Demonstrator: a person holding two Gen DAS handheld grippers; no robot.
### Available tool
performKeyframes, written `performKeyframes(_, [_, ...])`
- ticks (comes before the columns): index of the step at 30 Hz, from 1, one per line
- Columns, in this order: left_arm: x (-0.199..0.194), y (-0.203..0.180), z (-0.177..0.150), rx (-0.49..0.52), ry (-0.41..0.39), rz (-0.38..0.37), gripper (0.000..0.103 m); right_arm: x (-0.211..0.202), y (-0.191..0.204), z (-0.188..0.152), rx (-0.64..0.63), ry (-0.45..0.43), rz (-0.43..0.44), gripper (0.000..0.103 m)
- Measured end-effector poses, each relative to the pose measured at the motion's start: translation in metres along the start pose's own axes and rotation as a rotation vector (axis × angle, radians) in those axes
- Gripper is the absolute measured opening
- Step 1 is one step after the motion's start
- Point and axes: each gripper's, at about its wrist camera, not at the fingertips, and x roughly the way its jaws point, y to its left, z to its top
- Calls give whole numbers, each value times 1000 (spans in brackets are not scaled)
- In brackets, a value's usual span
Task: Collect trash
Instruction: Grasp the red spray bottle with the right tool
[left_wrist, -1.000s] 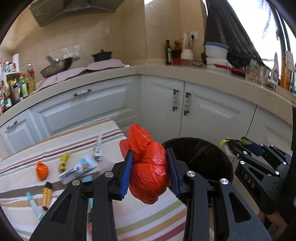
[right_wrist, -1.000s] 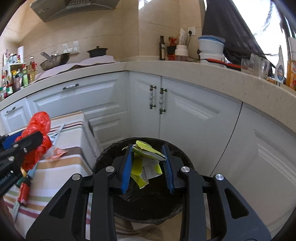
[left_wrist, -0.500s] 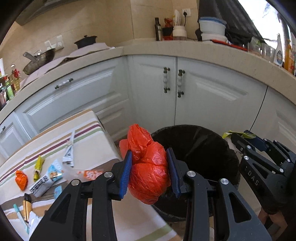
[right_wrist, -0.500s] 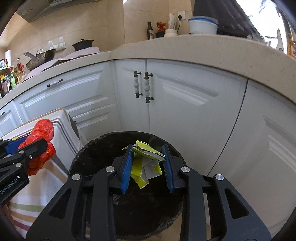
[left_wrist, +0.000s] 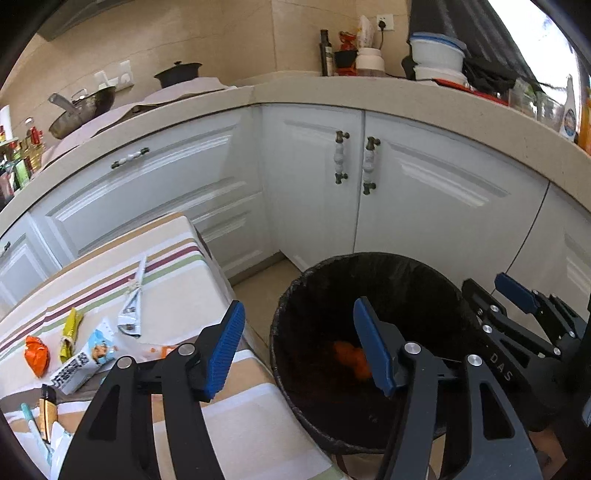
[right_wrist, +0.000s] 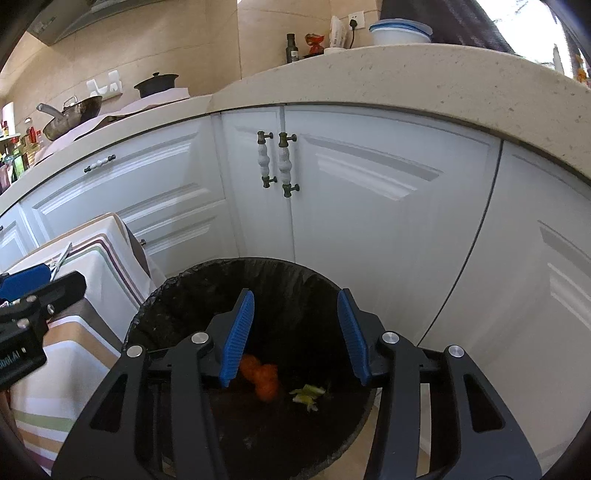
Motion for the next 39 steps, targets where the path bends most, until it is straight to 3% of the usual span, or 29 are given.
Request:
performKeyframes(12, [-59, 51, -18, -76, -39, 58, 60, -55, 31, -2, -24, -41, 50, 47])
performKeyframes(24, [-124, 133, -75, -192, -40, 211, 60, -107, 108, -27, -124, -47, 181, 47])
performKeyframes(39, [-169, 211, -138, -321, -25, 365, 60, -135, 211, -76, -289, 22, 359, 47])
